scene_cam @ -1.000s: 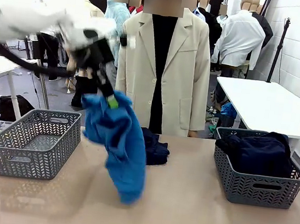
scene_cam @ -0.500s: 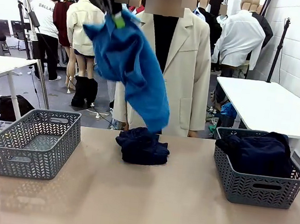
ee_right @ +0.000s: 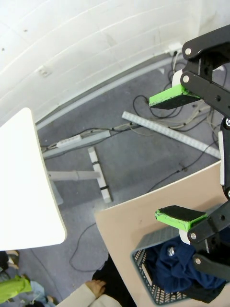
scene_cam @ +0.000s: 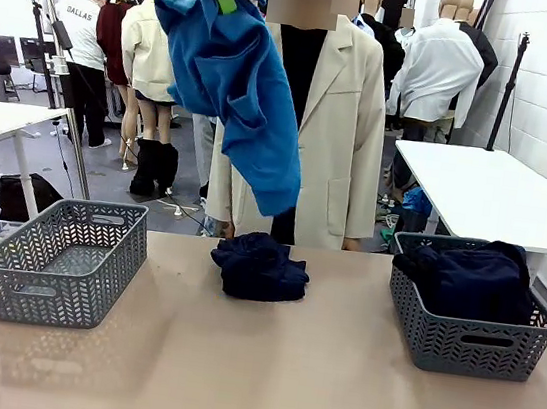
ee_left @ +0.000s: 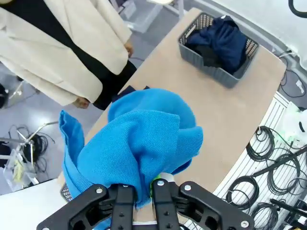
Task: Sort the tops and bottoms.
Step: Sort the clothes according to human instructions, then lift clothes from the center of the table with your right hand.
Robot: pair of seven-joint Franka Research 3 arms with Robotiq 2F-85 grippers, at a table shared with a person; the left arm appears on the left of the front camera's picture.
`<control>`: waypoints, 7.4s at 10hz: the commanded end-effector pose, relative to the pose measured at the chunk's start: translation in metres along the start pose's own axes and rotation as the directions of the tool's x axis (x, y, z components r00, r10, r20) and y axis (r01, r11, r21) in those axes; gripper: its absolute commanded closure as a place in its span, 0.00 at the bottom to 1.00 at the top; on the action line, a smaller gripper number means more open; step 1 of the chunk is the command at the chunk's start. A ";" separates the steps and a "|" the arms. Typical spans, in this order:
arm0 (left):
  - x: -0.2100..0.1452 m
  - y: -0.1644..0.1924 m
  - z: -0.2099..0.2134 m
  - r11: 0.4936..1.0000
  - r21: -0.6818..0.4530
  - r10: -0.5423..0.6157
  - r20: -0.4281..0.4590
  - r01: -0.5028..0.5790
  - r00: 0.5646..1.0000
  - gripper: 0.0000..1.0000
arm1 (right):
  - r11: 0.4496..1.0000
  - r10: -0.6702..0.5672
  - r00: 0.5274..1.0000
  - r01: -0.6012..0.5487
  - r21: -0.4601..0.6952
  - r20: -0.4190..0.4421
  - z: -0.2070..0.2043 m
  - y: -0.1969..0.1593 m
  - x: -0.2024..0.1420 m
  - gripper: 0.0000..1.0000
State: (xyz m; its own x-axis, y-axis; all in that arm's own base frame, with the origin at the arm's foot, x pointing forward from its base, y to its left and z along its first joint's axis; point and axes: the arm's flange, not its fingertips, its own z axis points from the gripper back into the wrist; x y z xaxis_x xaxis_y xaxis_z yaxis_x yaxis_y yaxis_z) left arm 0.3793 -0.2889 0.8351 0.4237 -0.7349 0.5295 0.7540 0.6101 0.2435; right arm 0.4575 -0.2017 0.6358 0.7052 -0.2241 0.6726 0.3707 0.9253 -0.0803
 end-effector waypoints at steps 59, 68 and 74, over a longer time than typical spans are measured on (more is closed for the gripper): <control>-0.333 0.205 -0.167 0.799 0.101 0.583 -0.372 -0.593 0.722 0.00 | 1.000 0.013 1.000 -0.013 -0.003 -0.002 0.000 0.001 -0.002 0.00; -0.319 0.203 -0.124 0.822 0.131 0.566 -0.304 -0.554 0.767 0.00 | 1.000 0.013 1.000 -0.013 -0.003 -0.002 0.000 0.001 -0.002 0.00; -0.396 0.231 -0.041 0.786 0.303 0.589 -0.104 -0.538 0.802 0.00 | 1.000 0.013 1.000 -0.013 -0.003 -0.002 0.000 0.001 -0.002 0.00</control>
State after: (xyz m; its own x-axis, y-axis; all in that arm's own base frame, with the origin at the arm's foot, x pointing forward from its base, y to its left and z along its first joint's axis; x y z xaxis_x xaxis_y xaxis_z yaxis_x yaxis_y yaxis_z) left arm 0.4026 0.1408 0.6666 0.8478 -0.2285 0.4785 0.2043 0.9735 0.1030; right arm 0.4572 -0.2025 0.6355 0.7055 -0.2251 0.6720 0.3711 0.9252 -0.0797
